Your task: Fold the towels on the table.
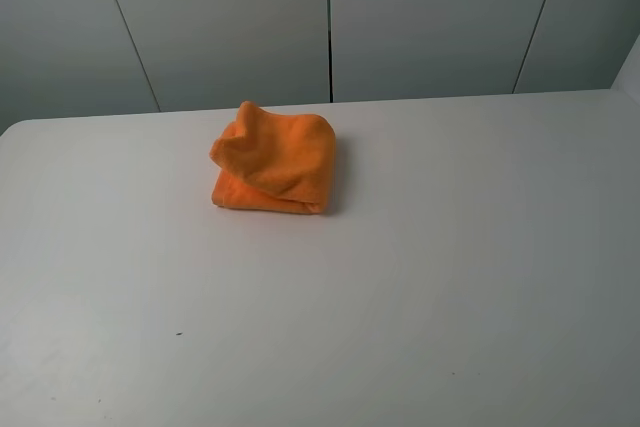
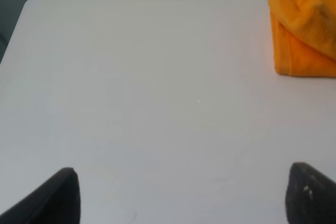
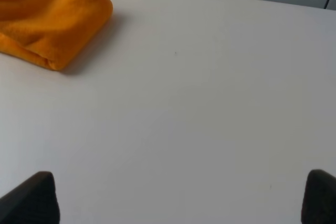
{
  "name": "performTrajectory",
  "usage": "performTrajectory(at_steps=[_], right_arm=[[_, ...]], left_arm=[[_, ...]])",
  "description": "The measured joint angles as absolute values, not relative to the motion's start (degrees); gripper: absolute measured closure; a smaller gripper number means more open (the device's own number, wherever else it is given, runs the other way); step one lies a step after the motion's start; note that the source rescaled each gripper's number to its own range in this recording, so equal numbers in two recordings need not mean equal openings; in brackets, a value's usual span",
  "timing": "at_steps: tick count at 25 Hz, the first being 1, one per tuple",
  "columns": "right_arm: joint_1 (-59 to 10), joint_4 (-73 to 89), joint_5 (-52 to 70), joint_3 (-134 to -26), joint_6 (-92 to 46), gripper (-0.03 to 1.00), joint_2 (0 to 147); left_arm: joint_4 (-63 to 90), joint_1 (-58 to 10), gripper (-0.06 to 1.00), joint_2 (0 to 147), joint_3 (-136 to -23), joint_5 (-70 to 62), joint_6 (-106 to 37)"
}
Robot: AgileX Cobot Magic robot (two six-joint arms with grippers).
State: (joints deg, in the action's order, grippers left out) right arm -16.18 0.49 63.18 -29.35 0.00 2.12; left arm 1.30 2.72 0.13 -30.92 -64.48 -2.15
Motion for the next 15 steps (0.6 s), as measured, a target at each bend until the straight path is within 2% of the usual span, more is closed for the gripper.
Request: performTrajectory(at_steps=[12, 15], right_arm=[[-16.1, 0.5, 62.9, -29.3, 0.0, -0.03, 0.2], [-13.8, 0.3, 62.9, -29.3, 0.0, -0.03, 0.0]], left_arm=[[0.8, 2.7, -0.06, 0.0, -30.4, -63.9, -2.1], [0.0, 2.7, -0.06, 0.0, -30.4, -63.9, -2.1]])
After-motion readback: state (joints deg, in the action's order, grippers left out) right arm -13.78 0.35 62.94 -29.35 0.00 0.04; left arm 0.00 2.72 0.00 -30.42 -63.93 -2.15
